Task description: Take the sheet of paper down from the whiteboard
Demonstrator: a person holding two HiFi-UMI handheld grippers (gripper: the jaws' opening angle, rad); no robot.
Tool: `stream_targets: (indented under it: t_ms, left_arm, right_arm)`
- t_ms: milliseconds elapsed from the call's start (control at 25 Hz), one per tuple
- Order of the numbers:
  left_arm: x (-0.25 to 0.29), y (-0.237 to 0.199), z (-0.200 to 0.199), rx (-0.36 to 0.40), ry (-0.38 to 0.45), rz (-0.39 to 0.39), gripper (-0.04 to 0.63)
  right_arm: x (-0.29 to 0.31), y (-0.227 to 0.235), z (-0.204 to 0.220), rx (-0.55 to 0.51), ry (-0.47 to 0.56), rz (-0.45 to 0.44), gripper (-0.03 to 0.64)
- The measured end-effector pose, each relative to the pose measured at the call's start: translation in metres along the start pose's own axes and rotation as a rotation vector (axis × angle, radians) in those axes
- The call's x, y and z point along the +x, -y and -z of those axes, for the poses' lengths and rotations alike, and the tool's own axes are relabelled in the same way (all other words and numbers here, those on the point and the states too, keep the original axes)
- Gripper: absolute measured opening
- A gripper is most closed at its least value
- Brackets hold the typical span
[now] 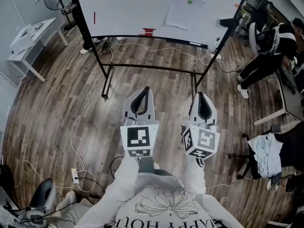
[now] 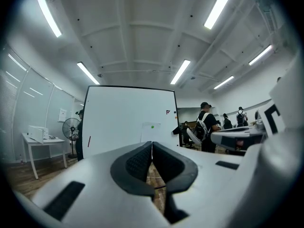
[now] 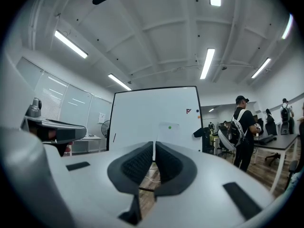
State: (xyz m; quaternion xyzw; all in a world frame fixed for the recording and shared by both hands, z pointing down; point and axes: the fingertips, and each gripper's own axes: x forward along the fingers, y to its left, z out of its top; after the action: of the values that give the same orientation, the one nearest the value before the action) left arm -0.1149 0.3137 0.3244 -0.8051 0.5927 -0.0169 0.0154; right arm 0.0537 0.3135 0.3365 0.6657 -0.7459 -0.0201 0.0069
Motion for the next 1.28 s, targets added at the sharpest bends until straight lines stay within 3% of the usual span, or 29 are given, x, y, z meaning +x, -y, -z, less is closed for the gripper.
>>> stream_targets:
  t_ms: [360,480,720,840,1280]
  left_arm:
    - [0.046,-0.002,0.003,-0.002,0.016,0.018,0.006]
    - [0.079,-0.004,0.004,-0.001,0.025,0.037,0.008]
    - [0.151,-0.015,-0.001,0.001,0.043,0.072,0.009]
    - [0.188,-0.02,-0.005,-0.007,0.054,0.105,0.067]
    - [0.3,-0.054,-0.006,0.013,0.051,0.162,0.083]
  right_arm:
    - [0.042,0.013,0.006,0.006,0.009,0.0,0.012]
    - [0.072,0.02,0.006,0.004,0.016,-0.001,0.059]
    - [0.137,0.03,0.0,-0.015,0.031,0.007,0.072]
    - [0.173,0.037,-0.001,-0.016,0.031,0.022,0.077]
    - [0.282,0.05,0.001,-0.028,0.03,0.06,0.087]
